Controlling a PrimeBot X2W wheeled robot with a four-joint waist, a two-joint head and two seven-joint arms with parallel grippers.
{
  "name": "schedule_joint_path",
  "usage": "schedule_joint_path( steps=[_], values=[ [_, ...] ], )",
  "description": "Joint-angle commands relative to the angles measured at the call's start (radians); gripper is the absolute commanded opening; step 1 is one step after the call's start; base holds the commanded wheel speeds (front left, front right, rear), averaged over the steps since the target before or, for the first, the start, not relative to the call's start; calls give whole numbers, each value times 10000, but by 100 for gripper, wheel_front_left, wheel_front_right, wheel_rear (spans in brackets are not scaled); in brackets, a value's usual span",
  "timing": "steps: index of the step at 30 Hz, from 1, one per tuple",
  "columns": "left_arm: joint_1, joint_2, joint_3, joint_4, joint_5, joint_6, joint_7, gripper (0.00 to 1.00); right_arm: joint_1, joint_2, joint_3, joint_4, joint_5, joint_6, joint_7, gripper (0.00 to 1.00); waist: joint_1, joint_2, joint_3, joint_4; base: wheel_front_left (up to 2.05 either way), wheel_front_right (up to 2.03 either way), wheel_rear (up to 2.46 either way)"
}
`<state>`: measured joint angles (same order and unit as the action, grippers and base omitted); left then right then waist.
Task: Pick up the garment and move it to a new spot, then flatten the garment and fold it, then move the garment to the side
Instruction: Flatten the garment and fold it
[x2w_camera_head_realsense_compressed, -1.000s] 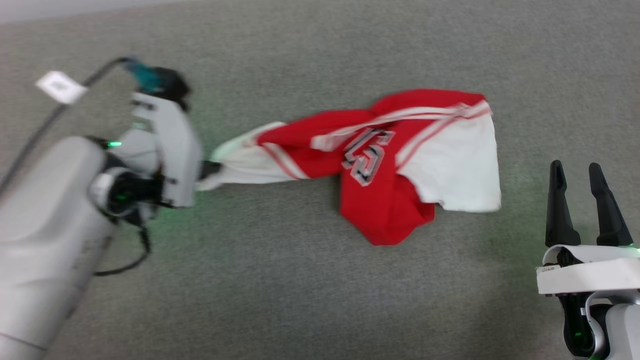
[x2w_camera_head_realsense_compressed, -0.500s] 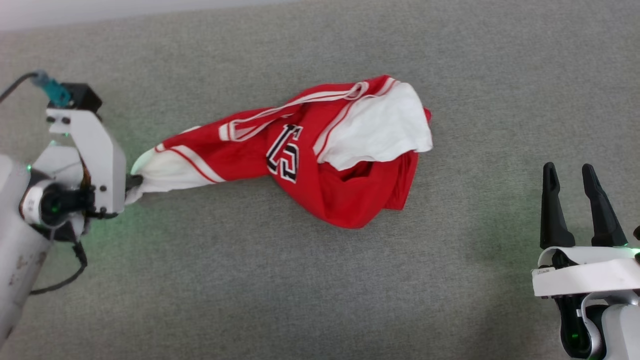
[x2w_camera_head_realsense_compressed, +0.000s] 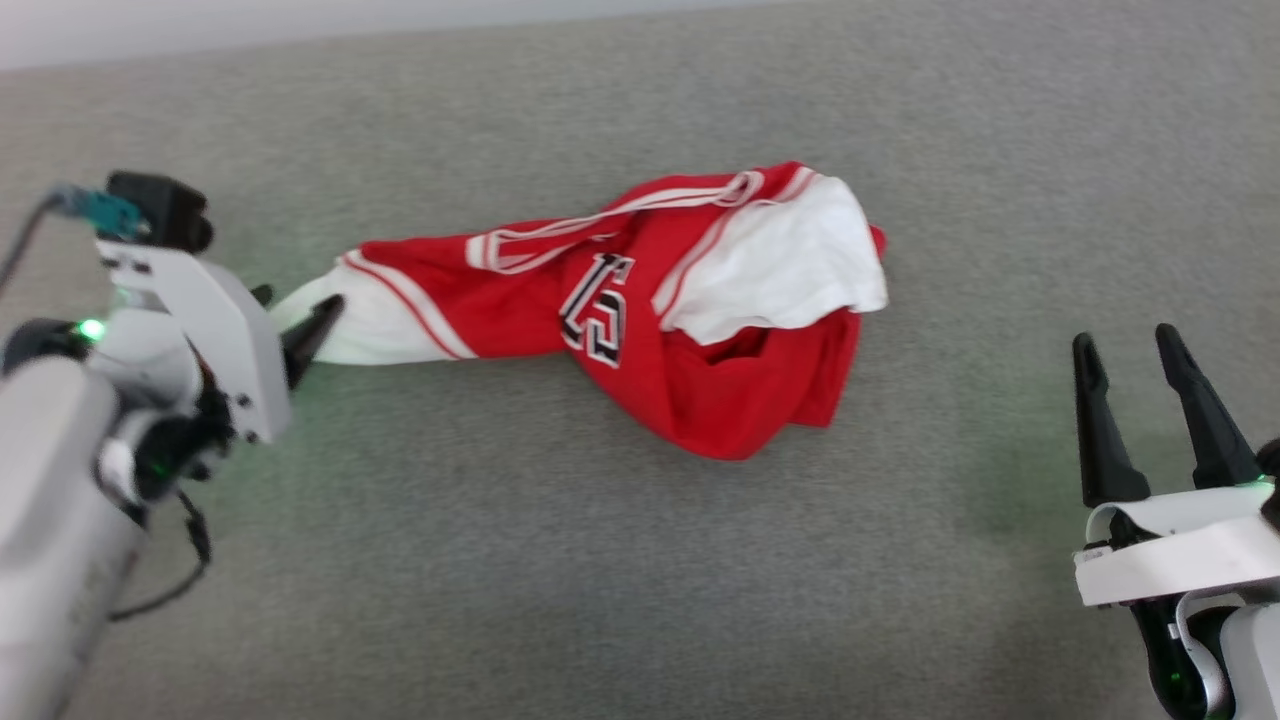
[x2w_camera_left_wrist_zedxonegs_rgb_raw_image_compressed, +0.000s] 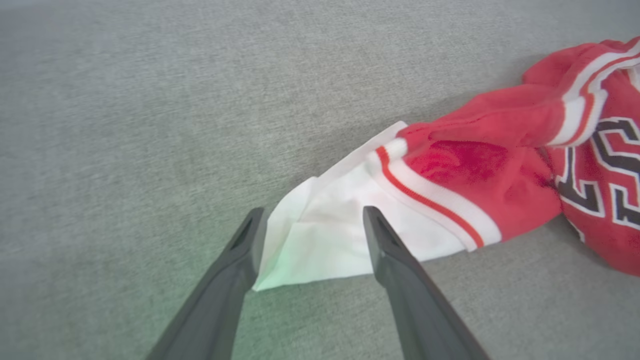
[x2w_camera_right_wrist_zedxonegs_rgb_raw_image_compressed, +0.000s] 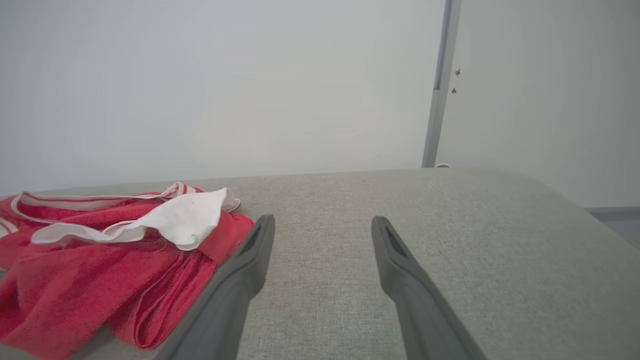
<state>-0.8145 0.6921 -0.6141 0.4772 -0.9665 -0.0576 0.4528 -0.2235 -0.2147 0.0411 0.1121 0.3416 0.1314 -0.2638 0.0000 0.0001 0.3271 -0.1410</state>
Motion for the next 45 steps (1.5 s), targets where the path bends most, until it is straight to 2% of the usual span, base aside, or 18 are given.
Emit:
schedule_joint_path(
  steps=[1,5,8,12,13,17,22,24,30,34,39,40,42,43,45],
  values=[
    [326,-112,-12,-327,280,97,-602,100,-99,-349,362,65,-114,-14,-5,100,0,-1,-197,458,0,0,0],
    [1013,-399,296,-1138,872,611,-2838,100,-566,-1519,1704,236,-81,-14,170,100,0,-1,-125,888,0,0,0],
    [1718,-889,471,-1733,1179,997,-4554,100,-1130,-2541,2743,82,47,-14,597,100,0,-1,61,1199,0,0,0],
    [2603,-1365,331,-2116,1845,1508,-6287,100,-1924,-3943,3963,-402,358,-16,1195,100,0,-1,271,1633,0,0,0],
    [2603,-1365,331,-2116,1845,1508,-6287,100,-1924,-3943,3963,-402,358,-16,1195,100,0,-1,271,1633,0,0,0],
    [3204,-1908,82,-2363,2594,1944,-7003,100,-2629,-5620,5486,-1052,759,-14,2013,100,0,-1,419,2063,0,0,0],
    [3883,-2704,606,-3188,3518,2604,-7183,100,-3809,-7542,7339,-1821,984,-16,2867,100,0,-1,605,2470,0,0,0],
    [4319,-2990,891,-3572,4037,2704,-7160,100,-4332,-8136,8041,-2044,878,-16,3065,100,0,-1,673,2621,0,0,0],
    [5223,-3871,1899,-4291,4941,2594,-7165,100,-5819,-9085,9684,-2231,529,-16,3357,100,0,-1,937,2907,0,0,0],
    [5588,-4354,2511,-4530,5348,2349,-7166,100,-6762,-9232,10609,-2006,299,-16,3391,100,0,-1,1094,3001,0,0,0],
    [5836,-4742,3085,-4554,5808,1928,-7167,100,-7562,-9036,11101,-1615,439,-16,3040,100,0,-1,1176,2992,0,0,0],
    [5870,-4823,3169,-4548,5859,1851,-7167,100,-7715,-9008,11133,-1543,365,-16,2951,59,0,-1,1183,2973,0,0,0],
    [5942,-4939,3290,-4497,5987,1658,-7167,100,-7866,-8907,11261,-1381,309,-16,2803,12,0,-1,1164,2919,0,0,0],
    [5954,-5004,3356,-4473,6043,1580,-7167,100,-7922,-8859,11305,-1311,322,-16,2736,0,0,-1,1157,2884,0,0,0],
    [5940,-5146,3476,-4417,6159,1421,-7168,100,-8058,-8817,11361,-1166,310,-16,2628,0,0,-1,1125,2818,0,0,0]
  ],
)
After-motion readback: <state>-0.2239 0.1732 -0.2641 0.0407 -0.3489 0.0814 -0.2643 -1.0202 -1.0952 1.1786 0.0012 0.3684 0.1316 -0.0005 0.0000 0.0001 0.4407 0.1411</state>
